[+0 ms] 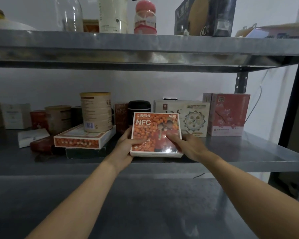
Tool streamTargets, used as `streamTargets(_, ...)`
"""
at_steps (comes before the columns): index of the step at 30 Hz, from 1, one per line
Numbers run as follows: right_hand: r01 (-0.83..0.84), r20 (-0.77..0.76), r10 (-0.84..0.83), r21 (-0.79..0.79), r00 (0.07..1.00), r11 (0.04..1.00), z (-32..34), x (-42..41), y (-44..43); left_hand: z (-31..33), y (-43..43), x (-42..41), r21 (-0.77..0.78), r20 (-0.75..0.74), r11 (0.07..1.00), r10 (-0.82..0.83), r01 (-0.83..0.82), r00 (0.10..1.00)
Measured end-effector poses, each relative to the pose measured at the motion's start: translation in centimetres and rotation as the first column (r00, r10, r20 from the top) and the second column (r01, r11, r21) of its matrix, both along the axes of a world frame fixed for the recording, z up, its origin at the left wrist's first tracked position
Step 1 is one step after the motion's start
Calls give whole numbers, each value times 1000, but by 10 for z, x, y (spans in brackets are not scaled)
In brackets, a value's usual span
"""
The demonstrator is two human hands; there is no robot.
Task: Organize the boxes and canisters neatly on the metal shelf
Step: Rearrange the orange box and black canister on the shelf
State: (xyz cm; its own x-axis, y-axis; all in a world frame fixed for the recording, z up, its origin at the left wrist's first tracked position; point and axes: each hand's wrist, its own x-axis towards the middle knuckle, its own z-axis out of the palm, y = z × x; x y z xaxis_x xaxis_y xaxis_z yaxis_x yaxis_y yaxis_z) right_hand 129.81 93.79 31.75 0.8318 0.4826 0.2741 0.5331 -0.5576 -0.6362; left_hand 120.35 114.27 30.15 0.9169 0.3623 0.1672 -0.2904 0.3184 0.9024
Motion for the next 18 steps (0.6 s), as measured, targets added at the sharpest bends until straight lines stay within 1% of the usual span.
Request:
streamTargets(3, -9, -36, 9, -3, 999, 1000, 2, 5, -16, 1, -9, 7, 45, -3, 999, 0, 0, 1000)
streamTargets(7, 81, -17, -85, -172, 996, 982, 6, 16, -35, 2, -23, 18, 92, 23, 996, -5, 3, 1000)
streamTargets(10, 192, 18, -194, -245, 981, 950, 5, 27, -52, 0, -33, 24, 95, 38, 995, -21, 18, 999)
streamTargets(11, 216, 33, -214, -230, 976, 949, 3, 30, -60, 0, -35, 26, 92, 40, 996, -21, 18, 999)
streamTargets(15, 242, 28, -241, -56, 970, 969, -7, 56, -80, -3, -31, 32, 87, 33, 995, 55, -57, 998)
streamTargets(18, 205, 58, -205, 4, 977, 979, 10, 30, -65, -2, -21, 32, 70, 32, 992, 106, -108, 994)
